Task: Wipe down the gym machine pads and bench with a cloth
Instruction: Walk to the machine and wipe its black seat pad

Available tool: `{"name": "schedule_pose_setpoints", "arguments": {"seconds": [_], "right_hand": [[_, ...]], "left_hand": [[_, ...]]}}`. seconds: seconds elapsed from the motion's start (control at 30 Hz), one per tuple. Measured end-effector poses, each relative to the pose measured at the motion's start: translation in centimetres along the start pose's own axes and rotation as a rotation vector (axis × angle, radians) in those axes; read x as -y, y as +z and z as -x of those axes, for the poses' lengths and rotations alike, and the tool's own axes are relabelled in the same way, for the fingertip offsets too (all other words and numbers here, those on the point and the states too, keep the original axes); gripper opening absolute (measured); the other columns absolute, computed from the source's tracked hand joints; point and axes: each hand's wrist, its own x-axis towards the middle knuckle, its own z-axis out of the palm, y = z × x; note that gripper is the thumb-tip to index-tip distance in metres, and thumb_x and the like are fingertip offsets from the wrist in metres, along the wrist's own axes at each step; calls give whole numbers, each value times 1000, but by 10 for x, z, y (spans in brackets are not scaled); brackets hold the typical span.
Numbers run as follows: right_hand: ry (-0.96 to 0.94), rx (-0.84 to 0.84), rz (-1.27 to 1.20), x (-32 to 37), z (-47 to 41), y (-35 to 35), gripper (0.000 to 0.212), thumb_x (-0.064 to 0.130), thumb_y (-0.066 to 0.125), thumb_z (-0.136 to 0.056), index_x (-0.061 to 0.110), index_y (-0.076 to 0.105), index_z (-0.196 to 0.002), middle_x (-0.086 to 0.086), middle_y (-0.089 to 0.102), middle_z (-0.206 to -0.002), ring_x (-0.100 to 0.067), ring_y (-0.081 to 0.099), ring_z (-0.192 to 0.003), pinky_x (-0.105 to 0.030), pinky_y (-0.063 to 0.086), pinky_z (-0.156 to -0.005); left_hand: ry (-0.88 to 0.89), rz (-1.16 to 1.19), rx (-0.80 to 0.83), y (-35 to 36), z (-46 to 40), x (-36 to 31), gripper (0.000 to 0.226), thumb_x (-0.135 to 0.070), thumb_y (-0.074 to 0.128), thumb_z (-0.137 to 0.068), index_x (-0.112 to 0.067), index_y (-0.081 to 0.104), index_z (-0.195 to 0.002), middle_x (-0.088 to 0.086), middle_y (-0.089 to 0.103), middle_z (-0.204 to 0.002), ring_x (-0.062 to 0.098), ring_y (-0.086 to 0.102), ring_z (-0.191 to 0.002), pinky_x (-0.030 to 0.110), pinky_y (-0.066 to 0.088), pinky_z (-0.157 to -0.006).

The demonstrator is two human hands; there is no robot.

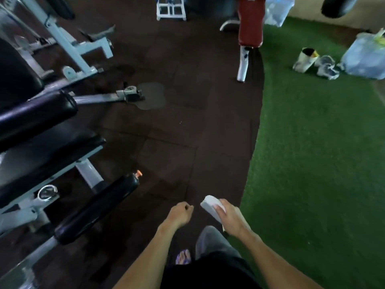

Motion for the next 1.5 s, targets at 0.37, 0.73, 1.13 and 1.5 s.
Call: {"name": "schedule_pose_setpoints", "arguments": {"seconds": [0.37,0.73,1.13,1.5], "right_hand": [[-185,195,203,134,-297,-96,36,43,41,-104,22,56,-130,-6,70,-120,-25,66,-108,-36,48,-89],[-416,408,437,338,-516,-103,31,43,40,-103,24,57,-121,-1,71,-105,-16,69,-85,-29,49,-76],[-673,689,635,604,-657,27,37,42,41,-104,23,54,-132,-5,67,-121,-20,64,-103,-35,51,-86],[-1013,982,1008,774,-708,201,39,47,34,-103,25,54,-128,-1,66,-113,-24,60,-110,-42,46,-97]], "left_hand": [[-158,270,-157,-174,-187,-94,39,-34,42,-103,-5,61,-121,13,64,-127,30,56,-124,29,41,-98],[-293,618,-337,-366,-323,-101,42,-26,43,-99,10,63,-92,31,66,-107,43,63,-104,42,49,-85],[-516,964,-627,-588,-369,10,34,-30,47,-101,-4,65,-112,13,69,-117,28,62,-112,31,46,-94],[-839,1501,-951,-664,-396,106,27,-33,48,-101,-15,62,-115,2,65,-112,8,55,-85,22,41,-76]]}}
